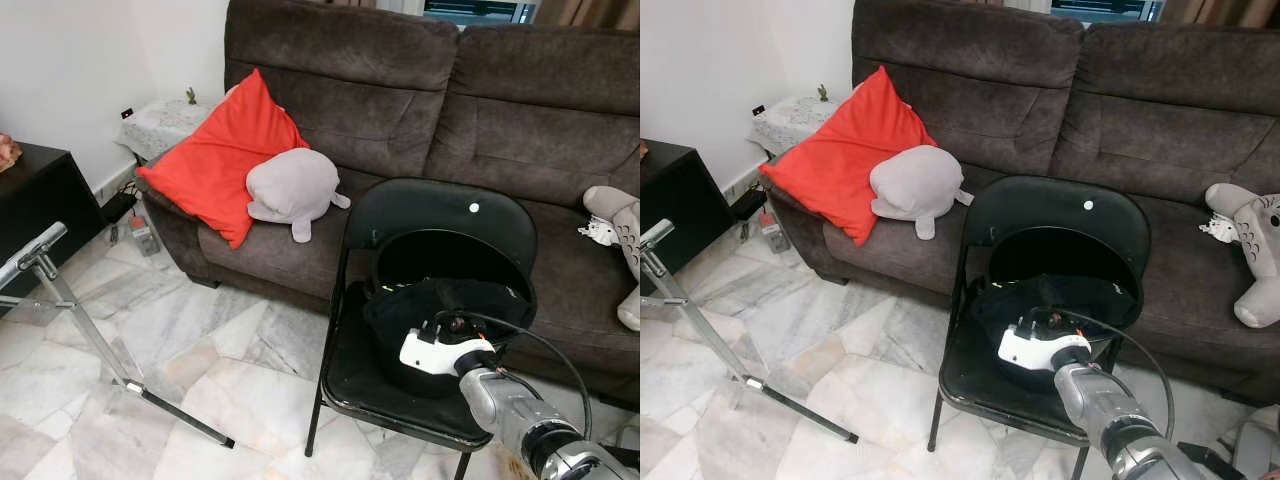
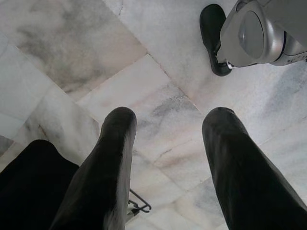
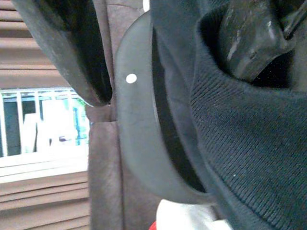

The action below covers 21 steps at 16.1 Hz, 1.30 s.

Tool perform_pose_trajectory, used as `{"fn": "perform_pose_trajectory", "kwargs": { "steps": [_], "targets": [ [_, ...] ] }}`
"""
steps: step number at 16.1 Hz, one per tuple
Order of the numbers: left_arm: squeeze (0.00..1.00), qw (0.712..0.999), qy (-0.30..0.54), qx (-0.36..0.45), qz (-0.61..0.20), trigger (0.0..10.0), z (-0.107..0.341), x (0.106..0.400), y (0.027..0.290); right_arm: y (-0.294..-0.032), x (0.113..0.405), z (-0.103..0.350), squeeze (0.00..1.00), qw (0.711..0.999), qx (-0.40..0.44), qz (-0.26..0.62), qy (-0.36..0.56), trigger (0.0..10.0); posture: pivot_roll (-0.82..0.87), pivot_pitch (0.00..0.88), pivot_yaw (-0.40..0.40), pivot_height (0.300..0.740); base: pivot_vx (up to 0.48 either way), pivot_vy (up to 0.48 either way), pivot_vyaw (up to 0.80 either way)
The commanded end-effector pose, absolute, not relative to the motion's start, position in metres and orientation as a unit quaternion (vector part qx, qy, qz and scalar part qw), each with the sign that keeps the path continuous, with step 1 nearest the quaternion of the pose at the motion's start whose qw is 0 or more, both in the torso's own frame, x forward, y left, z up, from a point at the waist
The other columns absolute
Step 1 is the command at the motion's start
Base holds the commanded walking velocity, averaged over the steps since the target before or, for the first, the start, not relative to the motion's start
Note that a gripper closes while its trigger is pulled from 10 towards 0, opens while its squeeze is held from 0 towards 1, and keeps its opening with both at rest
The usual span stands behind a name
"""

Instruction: Hang hanger

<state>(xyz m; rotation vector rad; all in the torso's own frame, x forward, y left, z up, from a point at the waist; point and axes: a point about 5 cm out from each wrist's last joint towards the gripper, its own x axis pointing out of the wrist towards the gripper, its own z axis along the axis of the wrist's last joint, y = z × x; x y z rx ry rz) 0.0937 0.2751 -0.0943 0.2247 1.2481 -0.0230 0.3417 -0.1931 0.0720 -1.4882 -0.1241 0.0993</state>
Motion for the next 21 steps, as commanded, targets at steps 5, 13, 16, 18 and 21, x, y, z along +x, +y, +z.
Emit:
{"fn": "perform_pose_trajectory", "kwargs": {
  "steps": [5, 13, 16, 18, 21],
  "targets": [
    [0.0, 0.797, 0.593, 0.113, -0.014, 10.0, -0.094, 0.087, 0.279, -0.181, 0.337, 0.052, 0.0, 0.757, -0.641, 0.126, 0.031, 10.0, 0.18, 0.077, 0.02, 0.74, 0.0, 0.0, 0.0],
    [0.0, 0.798, 0.592, 0.115, -0.015, 10.0, -0.094, 0.087, 0.28, -0.178, 0.35, 0.081, 0.0, 0.756, -0.646, 0.082, -0.067, 10.0, 0.18, 0.076, 0.022, 0.74, 0.0, 0.0, 0.0],
    [0.0, 0.798, 0.592, 0.115, -0.015, 10.0, -0.094, 0.087, 0.28, -0.178, 0.35, 0.079, 0.0, 0.753, -0.649, 0.091, -0.057, 10.0, 0.19, 0.074, 0.021, 0.74, 0.0, 0.0, 0.0],
    [0.0, 0.798, 0.592, 0.115, -0.015, 10.0, -0.094, 0.087, 0.28, -0.173, 0.345, 0.066, 0.0, 0.763, -0.633, 0.135, -0.009, 8.7, 0.19, 0.074, 0.022, 0.74, 0.0, 0.0, 0.0],
    [0.0, 0.798, 0.592, 0.115, -0.016, 10.0, -0.094, 0.088, 0.28, -0.17, 0.341, 0.06, 0.0, 0.752, -0.64, 0.159, -0.006, 0.0, 0.19, 0.073, 0.023, 0.74, 0.0, 0.0, 0.0]
  ]
}}
